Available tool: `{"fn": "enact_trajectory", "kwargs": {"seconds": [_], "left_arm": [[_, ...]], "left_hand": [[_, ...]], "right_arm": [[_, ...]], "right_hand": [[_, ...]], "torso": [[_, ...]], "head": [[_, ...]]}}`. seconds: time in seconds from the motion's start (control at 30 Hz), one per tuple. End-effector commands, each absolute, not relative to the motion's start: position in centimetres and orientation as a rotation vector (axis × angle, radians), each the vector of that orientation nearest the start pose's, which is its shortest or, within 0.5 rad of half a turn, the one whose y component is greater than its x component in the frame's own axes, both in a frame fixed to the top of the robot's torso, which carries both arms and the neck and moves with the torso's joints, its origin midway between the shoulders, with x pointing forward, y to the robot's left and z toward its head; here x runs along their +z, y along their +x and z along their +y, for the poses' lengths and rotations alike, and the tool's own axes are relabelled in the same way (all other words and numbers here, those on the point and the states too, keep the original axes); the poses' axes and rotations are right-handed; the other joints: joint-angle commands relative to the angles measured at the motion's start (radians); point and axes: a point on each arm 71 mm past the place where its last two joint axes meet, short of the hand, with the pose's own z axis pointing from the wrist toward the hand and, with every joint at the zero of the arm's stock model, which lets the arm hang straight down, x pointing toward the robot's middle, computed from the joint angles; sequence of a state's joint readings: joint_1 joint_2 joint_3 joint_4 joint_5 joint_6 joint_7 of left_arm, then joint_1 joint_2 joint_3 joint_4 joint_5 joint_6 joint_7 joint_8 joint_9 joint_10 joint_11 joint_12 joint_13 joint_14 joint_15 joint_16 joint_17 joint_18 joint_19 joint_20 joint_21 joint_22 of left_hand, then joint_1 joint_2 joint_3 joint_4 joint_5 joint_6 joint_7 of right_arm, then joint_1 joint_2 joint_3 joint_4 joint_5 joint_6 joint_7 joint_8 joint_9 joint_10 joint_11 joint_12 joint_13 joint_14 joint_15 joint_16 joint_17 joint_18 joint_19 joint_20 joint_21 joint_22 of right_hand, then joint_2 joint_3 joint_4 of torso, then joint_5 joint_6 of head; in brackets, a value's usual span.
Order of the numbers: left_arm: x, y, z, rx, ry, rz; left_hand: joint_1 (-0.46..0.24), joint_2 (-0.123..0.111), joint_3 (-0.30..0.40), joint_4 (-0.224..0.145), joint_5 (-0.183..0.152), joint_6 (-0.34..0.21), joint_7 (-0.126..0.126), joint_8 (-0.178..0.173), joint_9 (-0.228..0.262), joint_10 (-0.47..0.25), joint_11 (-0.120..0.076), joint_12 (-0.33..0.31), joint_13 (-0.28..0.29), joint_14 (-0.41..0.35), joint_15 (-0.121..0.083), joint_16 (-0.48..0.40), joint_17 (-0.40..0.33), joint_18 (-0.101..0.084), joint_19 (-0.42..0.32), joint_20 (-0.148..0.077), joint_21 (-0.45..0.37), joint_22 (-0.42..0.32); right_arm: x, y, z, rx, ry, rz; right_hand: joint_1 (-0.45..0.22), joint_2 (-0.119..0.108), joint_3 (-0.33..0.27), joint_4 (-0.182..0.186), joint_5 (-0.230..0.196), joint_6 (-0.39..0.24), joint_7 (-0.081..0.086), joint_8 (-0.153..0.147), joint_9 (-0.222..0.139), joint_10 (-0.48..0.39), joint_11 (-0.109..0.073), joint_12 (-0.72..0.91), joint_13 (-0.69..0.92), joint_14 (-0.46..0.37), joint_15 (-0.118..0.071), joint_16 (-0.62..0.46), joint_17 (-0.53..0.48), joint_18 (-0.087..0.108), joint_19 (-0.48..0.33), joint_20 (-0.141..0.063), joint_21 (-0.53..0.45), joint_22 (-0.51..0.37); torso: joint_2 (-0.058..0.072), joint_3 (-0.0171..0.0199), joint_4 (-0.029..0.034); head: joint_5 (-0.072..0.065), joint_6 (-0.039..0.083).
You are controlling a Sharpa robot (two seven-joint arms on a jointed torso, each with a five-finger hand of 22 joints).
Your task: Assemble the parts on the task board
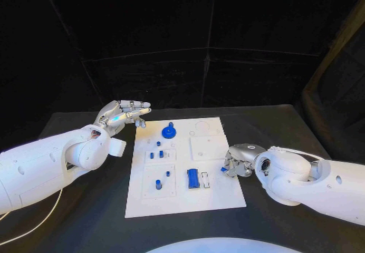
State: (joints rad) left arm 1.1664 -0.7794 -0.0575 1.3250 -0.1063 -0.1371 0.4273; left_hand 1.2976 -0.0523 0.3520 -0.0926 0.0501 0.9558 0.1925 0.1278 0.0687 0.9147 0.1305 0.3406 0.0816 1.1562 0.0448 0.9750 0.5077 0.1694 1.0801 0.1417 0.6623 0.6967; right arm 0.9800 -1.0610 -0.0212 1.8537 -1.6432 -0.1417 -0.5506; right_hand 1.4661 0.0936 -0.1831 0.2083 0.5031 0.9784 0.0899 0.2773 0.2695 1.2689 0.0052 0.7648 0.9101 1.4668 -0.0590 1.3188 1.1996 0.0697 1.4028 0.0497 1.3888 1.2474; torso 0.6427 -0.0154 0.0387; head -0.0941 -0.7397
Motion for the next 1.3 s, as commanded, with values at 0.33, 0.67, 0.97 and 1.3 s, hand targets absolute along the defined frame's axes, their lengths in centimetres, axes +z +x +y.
{"fn": "enact_trajectory", "kwargs": {"seconds": [0.33,0.67,0.97,1.3], "left_arm": [[-20.9,51.1,22.5,-1.576,-0.998,1.491],[-20.9,51.1,22.5,-1.576,-0.998,1.492],[-20.9,51.1,22.5,-1.577,-0.999,1.493],[-20.9,51.1,22.5,-1.576,-0.999,1.494]], "left_hand": [[0.002,0.008,-0.005,-0.001,-0.002,-0.009,-0.001,0.006,0.0,-0.009,0.001,0.006,-0.001,-0.009,0.0,-0.005,-0.002,0.013,-0.005,0.004,-0.007,-0.002],[0.002,0.008,-0.005,-0.001,-0.002,-0.009,-0.001,0.006,0.0,-0.009,0.001,0.006,-0.001,-0.009,0.0,-0.005,-0.002,0.013,-0.005,0.004,-0.007,-0.002],[0.002,0.008,-0.005,-0.001,-0.002,-0.009,-0.001,0.006,0.0,-0.009,0.001,0.006,-0.001,-0.009,0.0,-0.005,-0.002,0.013,-0.005,0.004,-0.007,-0.002],[0.002,0.008,-0.005,-0.001,-0.002,-0.009,-0.001,0.006,0.0,-0.009,0.001,0.006,-0.001,-0.009,0.0,-0.005,-0.002,0.013,-0.005,0.004,-0.007,-0.002]], "right_arm": [[-24.6,37.3,-22.6,0.477,0.272,1.999],[-25.1,37.2,-21.8,0.517,0.316,2.068],[-25.9,37.3,-20.6,0.493,0.274,2.157],[-26.2,37.6,-19.4,0.489,0.234,2.157]], "right_hand": [[-0.028,-0.013,0.011,0.032,-0.02,0.024,0.0,-0.012,-0.003,0.024,0.001,0.022,0.018,0.043,-0.004,0.016,0.02,-0.005,0.016,-0.003,0.014,0.019],[-0.063,-0.02,0.008,0.068,-0.045,0.051,-0.004,-0.02,-0.006,0.035,-0.001,0.034,0.028,0.044,-0.005,0.021,0.029,-0.006,0.02,-0.002,0.018,0.027],[-0.104,-0.012,-0.001,0.08,-0.038,0.097,-0.018,-0.013,0.003,0.052,-0.011,0.05,0.043,0.048,-0.012,0.039,0.055,-0.009,0.028,-0.007,0.028,0.044],[-0.104,-0.01,0.0,0.078,-0.037,0.101,-0.02,-0.013,0.004,0.054,-0.013,0.052,0.045,0.049,-0.013,0.04,0.057,-0.009,0.029,-0.009,0.028,0.044]], "torso": [[0.0,-0.001,0.0],[0.0,-0.0018,0.0003],[0.0,-0.0015,-0.0003],[0.0,-0.0016,0.0004]], "head": [[-0.002,-0.001],[-0.001,-0.005],[0.001,-0.007],[0.004,-0.009]]}}
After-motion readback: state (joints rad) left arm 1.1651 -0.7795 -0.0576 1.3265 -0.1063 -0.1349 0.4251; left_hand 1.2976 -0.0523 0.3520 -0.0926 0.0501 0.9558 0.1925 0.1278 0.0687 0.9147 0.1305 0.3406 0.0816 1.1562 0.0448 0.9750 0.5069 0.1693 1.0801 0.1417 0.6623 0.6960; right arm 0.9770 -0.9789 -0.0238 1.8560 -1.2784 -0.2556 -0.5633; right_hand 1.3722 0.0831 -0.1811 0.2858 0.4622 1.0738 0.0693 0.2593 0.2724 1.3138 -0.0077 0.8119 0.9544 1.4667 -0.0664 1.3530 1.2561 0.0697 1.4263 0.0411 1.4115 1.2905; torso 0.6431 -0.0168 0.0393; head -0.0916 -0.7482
